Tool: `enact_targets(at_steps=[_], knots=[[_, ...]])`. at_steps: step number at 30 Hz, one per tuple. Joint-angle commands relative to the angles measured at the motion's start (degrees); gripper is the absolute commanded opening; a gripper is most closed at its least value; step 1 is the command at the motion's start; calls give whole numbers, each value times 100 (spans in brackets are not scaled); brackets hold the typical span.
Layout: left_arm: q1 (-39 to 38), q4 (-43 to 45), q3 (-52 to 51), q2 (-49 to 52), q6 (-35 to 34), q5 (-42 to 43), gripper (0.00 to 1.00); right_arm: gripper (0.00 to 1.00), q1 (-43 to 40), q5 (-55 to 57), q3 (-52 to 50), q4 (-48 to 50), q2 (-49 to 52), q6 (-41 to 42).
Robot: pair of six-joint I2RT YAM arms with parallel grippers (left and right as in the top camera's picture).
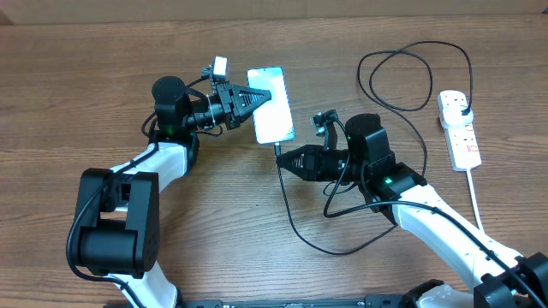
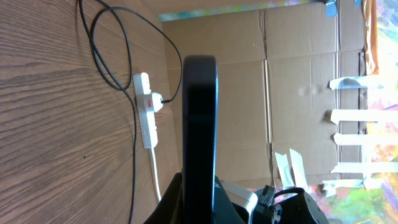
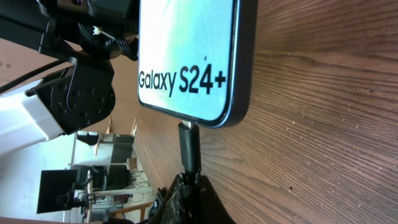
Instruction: Plug charger to phone and switch on socket
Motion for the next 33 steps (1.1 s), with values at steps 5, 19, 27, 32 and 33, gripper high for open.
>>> enact_targets(at_steps=[5,19,27,32,33], knots=[[22,68,98,7,31,153,4,4,-26,-76,-26,59,24,24],[26,66,98,7,175,35,4,4,-26,-216,-26,15,22,17],[26,66,98,7,179,57,4,4,-28,-151,-26,35,22,22],[26,66,98,7,240,98,4,4,-28,-129,-26,42,22,24],[26,66,98,7,269,101,4,4,-28,-129,-26,42,22,24]])
